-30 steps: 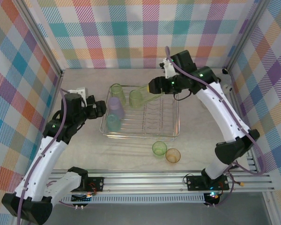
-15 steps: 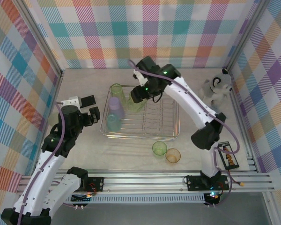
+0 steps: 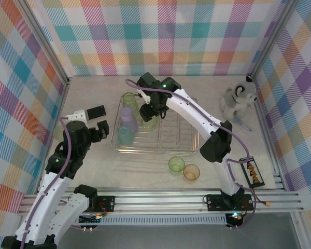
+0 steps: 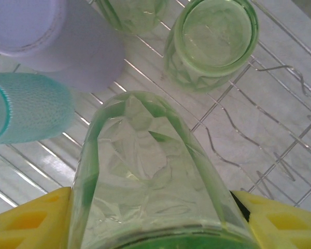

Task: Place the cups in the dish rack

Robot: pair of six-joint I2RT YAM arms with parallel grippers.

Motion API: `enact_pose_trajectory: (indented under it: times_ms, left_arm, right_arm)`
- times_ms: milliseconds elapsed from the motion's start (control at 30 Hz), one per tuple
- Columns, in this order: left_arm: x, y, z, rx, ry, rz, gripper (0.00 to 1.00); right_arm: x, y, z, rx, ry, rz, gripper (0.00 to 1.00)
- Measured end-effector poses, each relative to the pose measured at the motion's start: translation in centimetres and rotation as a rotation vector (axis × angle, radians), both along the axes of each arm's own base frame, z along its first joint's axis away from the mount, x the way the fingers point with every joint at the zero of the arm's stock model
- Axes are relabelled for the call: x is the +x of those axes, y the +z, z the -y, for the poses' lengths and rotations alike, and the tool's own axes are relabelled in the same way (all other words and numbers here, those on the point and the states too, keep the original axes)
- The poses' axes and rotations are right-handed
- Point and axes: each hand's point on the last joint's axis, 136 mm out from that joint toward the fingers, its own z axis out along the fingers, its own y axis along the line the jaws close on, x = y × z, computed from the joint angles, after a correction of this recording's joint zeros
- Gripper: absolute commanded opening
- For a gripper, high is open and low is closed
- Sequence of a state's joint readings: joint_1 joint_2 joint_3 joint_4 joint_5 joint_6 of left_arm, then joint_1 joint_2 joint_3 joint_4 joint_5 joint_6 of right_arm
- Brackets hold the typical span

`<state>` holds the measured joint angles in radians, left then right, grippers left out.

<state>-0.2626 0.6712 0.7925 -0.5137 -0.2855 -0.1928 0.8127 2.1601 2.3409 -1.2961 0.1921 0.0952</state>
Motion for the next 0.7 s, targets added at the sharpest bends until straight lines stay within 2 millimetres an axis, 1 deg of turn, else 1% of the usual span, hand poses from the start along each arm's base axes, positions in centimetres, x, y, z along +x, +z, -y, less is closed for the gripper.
enact_pose_trajectory:
  times_ms: [200,467,700]
  left_arm:
    - [-0.4,0.4,-0.7,-0.002,0.028,0.050,1.00]
    - [-0.6,0.5,-1.1,0.005,0.051,0.070,1.00]
    - [-0.6,0.0,-1.3,0.011,0.058,0.062,1.00]
  right_arm:
    - [0.4,-1.9,-0.2,-0.067,0.007,0.010,0.32]
    - [1.0,-4.5,-1.8,-0.119,0.039,0.043,0.31]
    - [2.5,-5.1,-2.1,-0.149,0.020,0.106,0.31]
